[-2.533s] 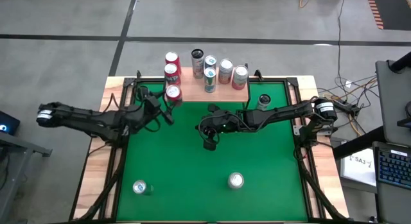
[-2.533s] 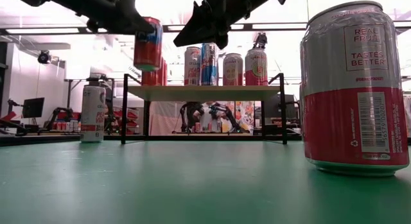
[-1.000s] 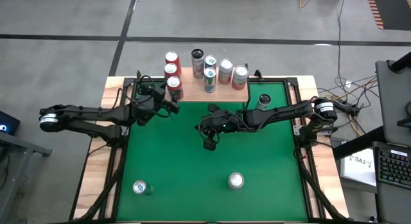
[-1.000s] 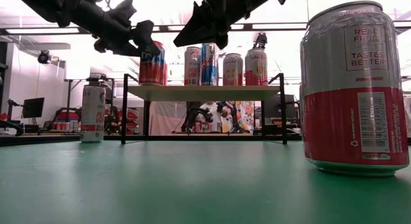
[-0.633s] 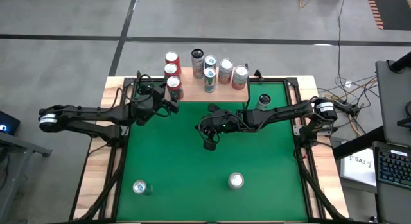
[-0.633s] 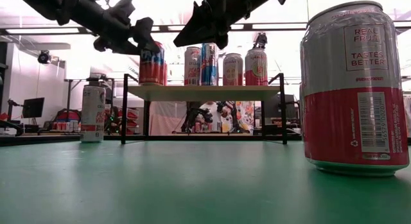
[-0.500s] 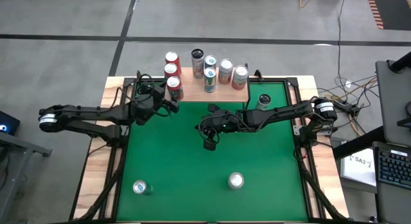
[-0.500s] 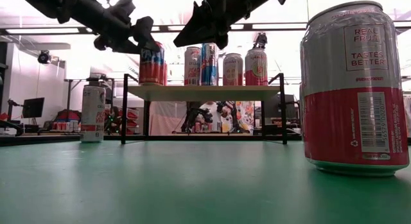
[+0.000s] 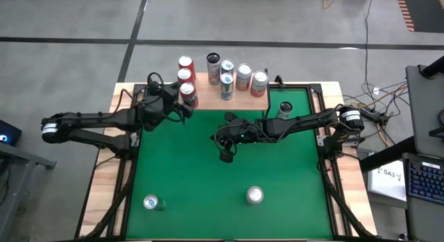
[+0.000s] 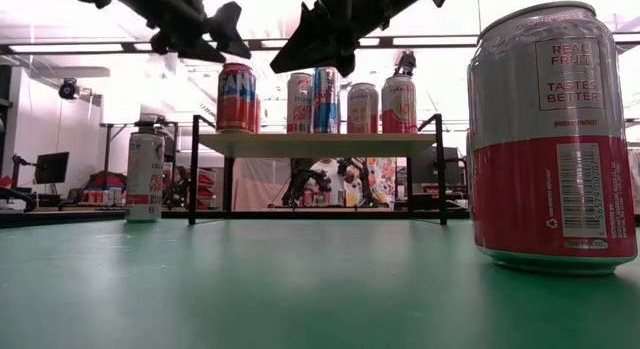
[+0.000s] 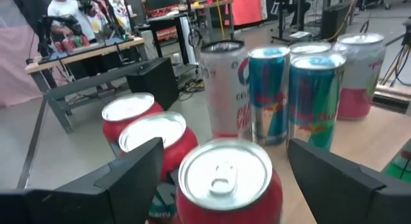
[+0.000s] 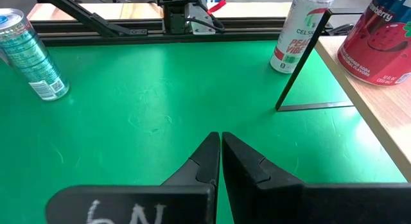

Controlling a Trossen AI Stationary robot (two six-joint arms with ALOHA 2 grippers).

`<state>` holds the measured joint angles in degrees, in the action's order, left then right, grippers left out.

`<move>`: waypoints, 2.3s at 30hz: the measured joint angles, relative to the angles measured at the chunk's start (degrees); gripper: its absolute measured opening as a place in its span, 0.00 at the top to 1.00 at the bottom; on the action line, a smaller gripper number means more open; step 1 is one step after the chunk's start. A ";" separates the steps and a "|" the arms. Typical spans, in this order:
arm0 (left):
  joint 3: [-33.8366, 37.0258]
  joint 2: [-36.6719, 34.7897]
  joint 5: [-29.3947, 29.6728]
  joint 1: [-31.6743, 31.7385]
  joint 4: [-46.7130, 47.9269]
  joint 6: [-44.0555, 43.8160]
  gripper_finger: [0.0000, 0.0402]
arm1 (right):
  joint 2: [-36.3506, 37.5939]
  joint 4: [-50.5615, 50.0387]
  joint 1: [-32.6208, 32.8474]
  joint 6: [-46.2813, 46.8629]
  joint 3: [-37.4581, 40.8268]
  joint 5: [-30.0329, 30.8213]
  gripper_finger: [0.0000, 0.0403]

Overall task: Place canned beverage on shelf
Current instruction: Put the orange soda can on the shelf aligned with other orange soda cans

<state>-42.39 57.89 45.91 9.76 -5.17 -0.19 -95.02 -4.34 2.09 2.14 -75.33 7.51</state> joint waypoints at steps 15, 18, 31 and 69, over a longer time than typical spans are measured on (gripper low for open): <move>-2.91 -4.33 1.38 -10.76 6.70 1.60 0.22 | 0.00 0.20 0.00 1.06 0.00 0.00 0.98; -2.09 -5.37 3.06 -13.52 7.36 1.91 0.22 | 0.00 0.55 -0.31 1.53 0.00 0.00 0.98; 3.66 -7.99 2.97 -25.89 25.06 -4.79 0.23 | -0.02 2.93 -4.22 3.44 -3.07 5.49 0.98; 16.35 -21.73 6.51 -22.97 8.61 3.91 0.70 | -12.59 3.29 -11.05 -1.15 -19.34 16.53 0.98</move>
<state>-26.04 36.16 52.42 -13.21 3.44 3.72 -107.61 -1.05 -8.96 0.99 -94.67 24.04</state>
